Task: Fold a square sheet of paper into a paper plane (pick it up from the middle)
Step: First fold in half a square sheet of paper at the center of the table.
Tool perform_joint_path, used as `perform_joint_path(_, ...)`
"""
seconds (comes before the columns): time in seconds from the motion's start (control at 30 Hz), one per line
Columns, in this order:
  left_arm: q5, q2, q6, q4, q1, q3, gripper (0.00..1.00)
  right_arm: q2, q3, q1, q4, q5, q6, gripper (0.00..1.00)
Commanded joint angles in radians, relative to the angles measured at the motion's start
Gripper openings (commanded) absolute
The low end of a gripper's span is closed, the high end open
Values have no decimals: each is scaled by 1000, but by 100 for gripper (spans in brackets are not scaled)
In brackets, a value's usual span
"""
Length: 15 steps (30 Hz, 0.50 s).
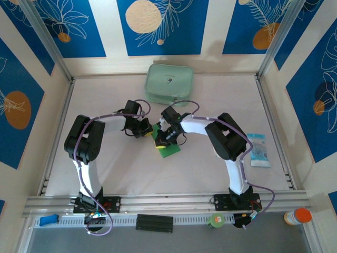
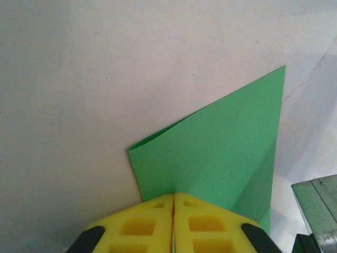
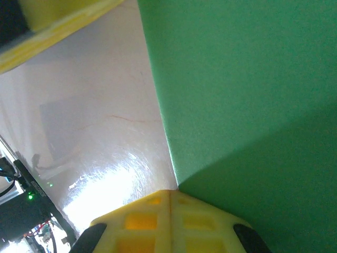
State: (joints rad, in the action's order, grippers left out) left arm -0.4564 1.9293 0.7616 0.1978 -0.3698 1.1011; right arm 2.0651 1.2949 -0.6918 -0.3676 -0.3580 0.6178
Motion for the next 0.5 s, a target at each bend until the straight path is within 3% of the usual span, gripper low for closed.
perform_joint_path(0.0,66,31,-11,53,-1,-31,9,-23,-59,-3,-71,-37,-24,0)
perform_joint_path(0.47,48,42,-81,40,-1,-11,13,-209,-271,-11,-81,-98,-70,0)
